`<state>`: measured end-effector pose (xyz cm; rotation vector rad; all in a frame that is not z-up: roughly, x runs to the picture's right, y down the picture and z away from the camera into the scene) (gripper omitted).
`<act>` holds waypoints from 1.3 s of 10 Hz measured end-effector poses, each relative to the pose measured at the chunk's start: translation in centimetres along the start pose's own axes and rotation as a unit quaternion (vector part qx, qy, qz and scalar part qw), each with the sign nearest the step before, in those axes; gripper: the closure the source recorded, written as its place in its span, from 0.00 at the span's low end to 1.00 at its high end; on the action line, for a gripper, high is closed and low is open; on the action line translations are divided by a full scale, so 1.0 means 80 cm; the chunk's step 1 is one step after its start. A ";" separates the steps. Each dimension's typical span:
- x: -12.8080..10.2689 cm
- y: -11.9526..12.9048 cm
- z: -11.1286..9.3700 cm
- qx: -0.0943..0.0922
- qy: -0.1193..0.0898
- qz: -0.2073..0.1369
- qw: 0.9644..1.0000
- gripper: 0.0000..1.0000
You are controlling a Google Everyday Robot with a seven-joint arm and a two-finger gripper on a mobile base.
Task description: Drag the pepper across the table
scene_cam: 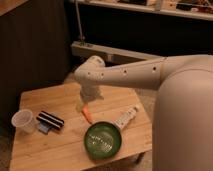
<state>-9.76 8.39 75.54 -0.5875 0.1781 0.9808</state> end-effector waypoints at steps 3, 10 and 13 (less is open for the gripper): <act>-0.011 0.040 0.045 -0.007 -0.005 -0.026 1.000 0.20; -0.043 0.033 0.111 -0.006 0.039 -0.020 0.999 0.20; -0.056 0.030 0.136 -0.015 0.056 -0.015 0.998 0.20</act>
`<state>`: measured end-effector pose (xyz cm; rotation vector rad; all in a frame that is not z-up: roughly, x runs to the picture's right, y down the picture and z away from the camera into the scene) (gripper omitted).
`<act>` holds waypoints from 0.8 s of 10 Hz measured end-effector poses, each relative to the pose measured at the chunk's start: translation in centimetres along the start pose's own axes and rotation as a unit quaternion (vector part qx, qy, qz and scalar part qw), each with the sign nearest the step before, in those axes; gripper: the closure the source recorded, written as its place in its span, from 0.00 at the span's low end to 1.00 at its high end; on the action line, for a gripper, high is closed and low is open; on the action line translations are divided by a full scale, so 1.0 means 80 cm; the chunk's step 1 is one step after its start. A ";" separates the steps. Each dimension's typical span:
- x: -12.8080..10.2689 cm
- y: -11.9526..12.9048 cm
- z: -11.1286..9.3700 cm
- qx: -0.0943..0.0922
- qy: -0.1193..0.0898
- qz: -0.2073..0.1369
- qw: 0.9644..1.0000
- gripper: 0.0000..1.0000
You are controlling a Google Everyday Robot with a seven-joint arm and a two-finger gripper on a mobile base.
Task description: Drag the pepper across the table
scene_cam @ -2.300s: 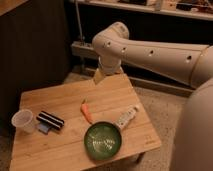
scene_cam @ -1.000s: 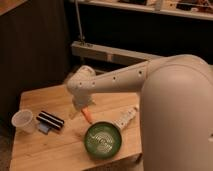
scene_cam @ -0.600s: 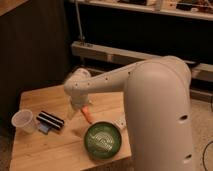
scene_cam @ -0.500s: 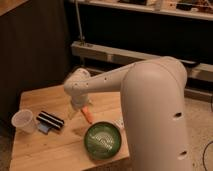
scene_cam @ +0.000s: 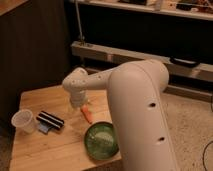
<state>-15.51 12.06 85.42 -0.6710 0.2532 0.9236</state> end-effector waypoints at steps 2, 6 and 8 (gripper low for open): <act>-0.008 0.004 0.014 -0.005 0.009 -0.002 1.000 0.20; -0.012 0.006 0.037 -0.016 0.026 -0.010 0.999 0.25; -0.010 0.009 0.052 -0.020 0.034 -0.014 0.999 0.39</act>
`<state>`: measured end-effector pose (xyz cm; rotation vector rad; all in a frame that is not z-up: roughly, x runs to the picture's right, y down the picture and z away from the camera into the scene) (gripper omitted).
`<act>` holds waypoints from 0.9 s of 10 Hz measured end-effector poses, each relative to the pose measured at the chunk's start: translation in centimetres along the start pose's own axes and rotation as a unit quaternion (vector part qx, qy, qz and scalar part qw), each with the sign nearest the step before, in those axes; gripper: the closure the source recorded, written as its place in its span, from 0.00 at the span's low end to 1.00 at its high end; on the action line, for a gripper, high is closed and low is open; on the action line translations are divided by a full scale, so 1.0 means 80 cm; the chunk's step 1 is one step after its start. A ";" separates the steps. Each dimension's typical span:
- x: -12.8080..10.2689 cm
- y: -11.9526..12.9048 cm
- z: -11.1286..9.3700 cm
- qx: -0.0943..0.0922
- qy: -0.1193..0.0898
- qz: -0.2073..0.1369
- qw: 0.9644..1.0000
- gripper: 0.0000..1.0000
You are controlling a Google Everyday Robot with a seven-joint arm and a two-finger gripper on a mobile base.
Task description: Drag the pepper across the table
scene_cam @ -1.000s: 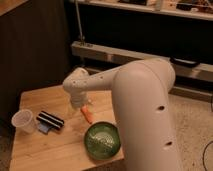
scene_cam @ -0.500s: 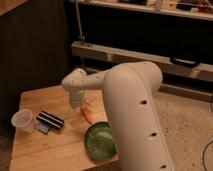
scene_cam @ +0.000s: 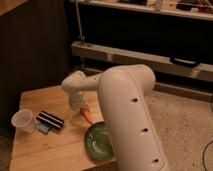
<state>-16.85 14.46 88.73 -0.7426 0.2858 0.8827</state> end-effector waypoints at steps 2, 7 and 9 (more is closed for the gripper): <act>0.001 -0.003 0.002 0.000 0.002 0.001 1.000 0.55; 0.002 -0.005 -0.006 0.006 -0.003 -0.001 1.000 0.76; 0.003 -0.008 -0.010 0.011 -0.005 -0.001 1.000 0.77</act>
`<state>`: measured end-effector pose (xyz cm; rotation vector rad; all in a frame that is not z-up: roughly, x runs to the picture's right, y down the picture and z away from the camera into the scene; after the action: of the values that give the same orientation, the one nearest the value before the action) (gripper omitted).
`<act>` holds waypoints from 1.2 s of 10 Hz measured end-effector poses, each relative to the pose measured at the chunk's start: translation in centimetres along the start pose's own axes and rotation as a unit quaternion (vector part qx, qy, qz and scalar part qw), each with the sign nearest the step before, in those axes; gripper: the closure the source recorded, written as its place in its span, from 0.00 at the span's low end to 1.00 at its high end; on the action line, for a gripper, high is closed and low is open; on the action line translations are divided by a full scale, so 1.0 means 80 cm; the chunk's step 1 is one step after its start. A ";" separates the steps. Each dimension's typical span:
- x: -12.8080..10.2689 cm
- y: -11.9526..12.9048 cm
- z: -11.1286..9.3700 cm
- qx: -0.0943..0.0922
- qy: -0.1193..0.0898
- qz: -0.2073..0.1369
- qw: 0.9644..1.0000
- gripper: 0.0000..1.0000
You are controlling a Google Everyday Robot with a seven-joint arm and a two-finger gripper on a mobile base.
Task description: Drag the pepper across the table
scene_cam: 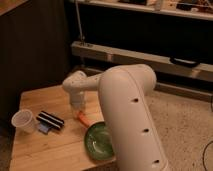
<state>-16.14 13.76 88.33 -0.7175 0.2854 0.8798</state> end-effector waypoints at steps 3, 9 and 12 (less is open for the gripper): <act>0.008 0.003 0.000 0.008 -0.004 0.002 1.000 0.99; 0.030 0.023 0.013 0.007 -0.008 -0.015 1.000 1.00; 0.047 0.046 0.018 0.005 -0.010 -0.035 0.999 1.00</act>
<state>-16.78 18.52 85.84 -0.7059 0.2455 0.8187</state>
